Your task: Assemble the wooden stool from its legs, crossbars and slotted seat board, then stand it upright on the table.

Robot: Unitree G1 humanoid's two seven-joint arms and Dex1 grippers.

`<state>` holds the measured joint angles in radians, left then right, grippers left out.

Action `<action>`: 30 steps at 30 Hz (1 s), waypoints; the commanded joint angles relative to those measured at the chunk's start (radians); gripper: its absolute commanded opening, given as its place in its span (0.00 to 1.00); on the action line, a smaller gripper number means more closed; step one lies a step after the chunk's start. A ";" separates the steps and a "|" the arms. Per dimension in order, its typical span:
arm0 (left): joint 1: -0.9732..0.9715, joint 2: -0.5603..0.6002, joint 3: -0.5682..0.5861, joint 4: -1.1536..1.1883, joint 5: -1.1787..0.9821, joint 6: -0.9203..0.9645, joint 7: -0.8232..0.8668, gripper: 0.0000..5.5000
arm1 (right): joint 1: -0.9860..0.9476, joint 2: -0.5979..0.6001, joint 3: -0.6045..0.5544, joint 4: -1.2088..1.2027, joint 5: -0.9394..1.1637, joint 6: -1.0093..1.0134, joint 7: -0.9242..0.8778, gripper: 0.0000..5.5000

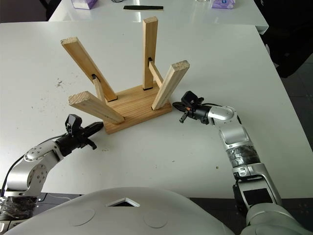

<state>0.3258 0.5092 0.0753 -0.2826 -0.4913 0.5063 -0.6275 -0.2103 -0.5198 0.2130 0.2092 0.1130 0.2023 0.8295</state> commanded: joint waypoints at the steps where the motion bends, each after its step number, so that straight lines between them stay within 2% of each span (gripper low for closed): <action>1: 0.040 0.041 0.013 0.020 0.025 0.029 -0.010 0.00 | 0.040 -0.004 0.010 -0.025 -0.010 0.019 0.010 0.00; 9: 0.039 0.036 -0.034 -0.006 0.021 0.031 -0.029 0.00 | 0.024 0.006 0.031 0.000 -0.038 -0.014 0.010 0.00; 17: 0.093 0.081 0.002 -0.044 0.011 0.036 -0.056 0.00 | 0.007 0.007 0.033 0.017 -0.040 -0.026 0.012 0.00; 21: 0.086 0.093 -0.016 -0.049 0.012 0.044 -0.072 0.00 | 0.005 0.016 0.039 0.033 -0.050 -0.037 0.002 0.00; 30: 0.021 0.065 -0.069 -0.026 0.021 0.045 -0.073 0.00 | 0.048 -0.005 0.046 -0.072 0.001 -0.013 0.085 0.00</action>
<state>0.3440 0.5835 0.0551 -0.3171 -0.4941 0.5247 -0.7011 -0.2024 -0.5223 0.2320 0.1931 0.0830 0.1667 0.8555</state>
